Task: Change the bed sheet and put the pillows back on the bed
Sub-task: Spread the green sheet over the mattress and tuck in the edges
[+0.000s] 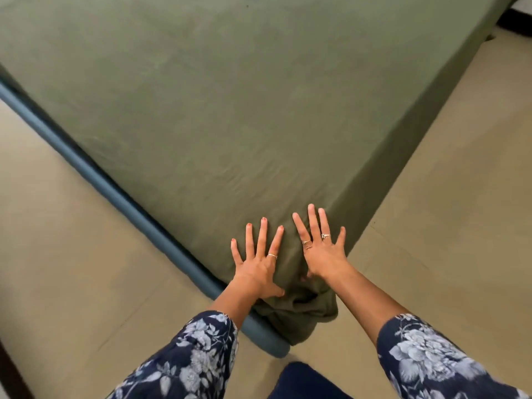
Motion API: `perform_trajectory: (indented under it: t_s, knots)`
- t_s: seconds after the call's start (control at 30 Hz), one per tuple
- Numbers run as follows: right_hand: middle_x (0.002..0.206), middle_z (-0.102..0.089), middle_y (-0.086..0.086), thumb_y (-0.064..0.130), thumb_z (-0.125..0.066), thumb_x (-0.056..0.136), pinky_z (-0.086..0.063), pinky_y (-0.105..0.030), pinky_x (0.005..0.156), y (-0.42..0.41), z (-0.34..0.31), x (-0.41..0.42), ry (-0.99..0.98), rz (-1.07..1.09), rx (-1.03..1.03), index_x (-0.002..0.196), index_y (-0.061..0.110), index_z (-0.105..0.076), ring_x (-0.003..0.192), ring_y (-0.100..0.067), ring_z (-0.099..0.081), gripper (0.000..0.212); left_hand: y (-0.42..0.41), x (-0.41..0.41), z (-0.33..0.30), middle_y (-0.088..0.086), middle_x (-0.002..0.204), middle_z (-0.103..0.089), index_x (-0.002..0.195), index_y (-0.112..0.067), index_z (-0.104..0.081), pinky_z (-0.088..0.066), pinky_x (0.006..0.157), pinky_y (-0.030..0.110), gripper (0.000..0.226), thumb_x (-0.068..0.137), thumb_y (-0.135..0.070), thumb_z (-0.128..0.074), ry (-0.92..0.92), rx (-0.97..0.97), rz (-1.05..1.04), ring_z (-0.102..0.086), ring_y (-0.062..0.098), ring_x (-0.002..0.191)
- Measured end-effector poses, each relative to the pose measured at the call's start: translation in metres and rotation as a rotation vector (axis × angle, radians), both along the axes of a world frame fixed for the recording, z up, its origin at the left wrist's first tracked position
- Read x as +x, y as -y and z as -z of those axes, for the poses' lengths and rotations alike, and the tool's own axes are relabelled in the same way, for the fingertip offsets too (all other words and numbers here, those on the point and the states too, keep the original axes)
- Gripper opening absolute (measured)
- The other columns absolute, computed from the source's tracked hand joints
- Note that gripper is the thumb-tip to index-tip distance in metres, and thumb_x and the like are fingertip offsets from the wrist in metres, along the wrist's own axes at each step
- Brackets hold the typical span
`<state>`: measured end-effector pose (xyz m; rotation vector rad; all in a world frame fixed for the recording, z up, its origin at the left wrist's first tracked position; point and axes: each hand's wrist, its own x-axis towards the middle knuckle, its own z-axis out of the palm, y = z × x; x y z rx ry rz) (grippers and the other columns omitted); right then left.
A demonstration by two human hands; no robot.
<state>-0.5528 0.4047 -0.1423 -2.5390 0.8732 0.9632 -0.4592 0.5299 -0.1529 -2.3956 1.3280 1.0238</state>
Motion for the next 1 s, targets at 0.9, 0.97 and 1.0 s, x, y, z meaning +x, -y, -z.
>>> perform_trajectory:
  t_s: [0.9,0.97,1.0]
  knots:
    - [0.118,-0.062,-0.014,0.058,-0.042,0.088,-0.037,-0.052,0.097,0.069,-0.027,0.064,0.547,-0.499,-0.124,0.114,0.013,-0.065,0.111,-0.030,-0.058,0.057,-0.007,-0.017,0.013,0.009,0.162,0.001,0.155,-0.029,-0.004,-0.002,0.110,0.059,0.144,0.038,-0.069,-0.078,0.258,-0.093,-0.068,0.006,0.034,0.147]
    - [0.134,-0.055,-0.014,0.060,-0.031,0.089,-0.032,-0.057,0.103,0.085,-0.009,0.086,0.626,-0.580,-0.037,0.125,0.015,-0.061,0.124,-0.027,-0.053,0.065,-0.007,-0.017,0.013,0.010,0.162,-0.003,0.155,-0.029,-0.007,-0.008,0.109,0.060,0.139,0.041,-0.071,-0.076,0.269,-0.125,-0.060,-0.001,0.036,0.146]
    - [0.146,-0.044,-0.012,0.060,-0.028,0.090,-0.025,-0.057,0.109,0.092,0.004,0.091,0.616,-0.635,0.025,0.134,0.018,-0.054,0.134,-0.025,-0.044,0.066,-0.008,-0.019,0.013,0.010,0.162,-0.005,0.155,-0.029,-0.008,-0.010,0.109,0.060,0.137,0.043,-0.072,-0.074,0.271,-0.143,-0.060,-0.003,0.037,0.146]
